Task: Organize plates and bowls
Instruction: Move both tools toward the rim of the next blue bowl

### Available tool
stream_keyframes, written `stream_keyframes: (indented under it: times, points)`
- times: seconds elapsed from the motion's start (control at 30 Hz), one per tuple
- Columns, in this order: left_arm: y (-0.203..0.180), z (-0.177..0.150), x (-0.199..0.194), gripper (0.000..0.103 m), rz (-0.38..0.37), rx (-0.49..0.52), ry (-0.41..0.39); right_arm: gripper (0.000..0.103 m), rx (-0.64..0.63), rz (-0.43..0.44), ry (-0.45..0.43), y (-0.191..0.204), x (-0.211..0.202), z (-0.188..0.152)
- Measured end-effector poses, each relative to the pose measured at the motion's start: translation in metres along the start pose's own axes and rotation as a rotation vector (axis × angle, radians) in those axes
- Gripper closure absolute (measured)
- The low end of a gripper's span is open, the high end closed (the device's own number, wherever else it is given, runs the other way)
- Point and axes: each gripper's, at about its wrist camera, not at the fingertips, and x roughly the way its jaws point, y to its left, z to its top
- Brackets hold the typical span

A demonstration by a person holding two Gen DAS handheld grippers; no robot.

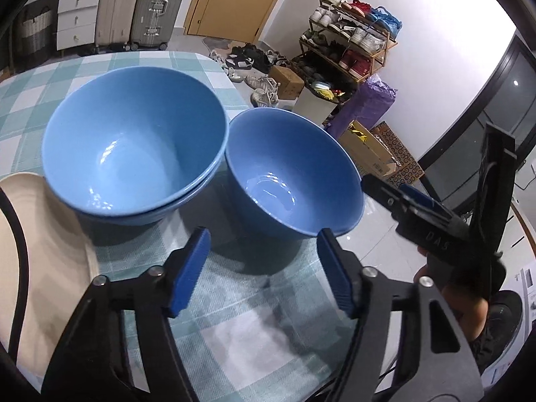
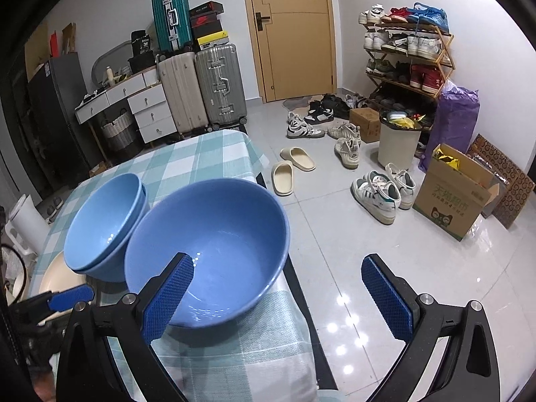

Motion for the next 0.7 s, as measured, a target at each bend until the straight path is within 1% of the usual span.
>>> stream_keyframes:
  times: [0.1, 0.23, 0.3, 0.37, 0.4, 0.43, 0.47, 0.63, 0.7]
  points:
    - [-0.004, 0.006, 0.009, 0.044, -0.002, -0.008, 0.014, 0.001, -0.009, 0.005, 0.016, -0.004, 0.009, -0.001]
    - [-0.009, 0.013, 0.021, 0.044, 0.004, -0.006, 0.023, 0.003, -0.014, 0.012, 0.041, -0.006, 0.024, -0.001]
    - [-0.01, 0.018, 0.026, 0.045, 0.013, -0.006, 0.031, 0.008, -0.02, 0.014, 0.05, -0.007, 0.031, 0.002]
    - [-0.011, 0.021, 0.031, 0.045, 0.018, -0.005, 0.032, 0.022, -0.024, 0.013, 0.065, -0.008, 0.039, 0.006]
    - [-0.012, 0.023, 0.033, 0.045, 0.018, -0.003, 0.032, 0.024, -0.029, 0.011, 0.072, -0.009, 0.044, 0.008]
    - [-0.012, 0.024, 0.035, 0.045, 0.02, -0.001, 0.032, 0.029, -0.032, 0.012, 0.078, -0.009, 0.047, 0.01]
    - [-0.012, 0.026, 0.038, 0.045, 0.028, 0.002, 0.033, 0.036, -0.035, 0.019, 0.084, -0.009, 0.051, 0.012]
    - [-0.01, 0.029, 0.049, 0.045, 0.032, 0.003, 0.049, 0.043, -0.046, 0.035, 0.1, -0.007, 0.065, 0.019]
    - [-0.01, 0.029, 0.051, 0.046, 0.032, 0.004, 0.051, 0.043, -0.048, 0.038, 0.1, -0.006, 0.069, 0.022]
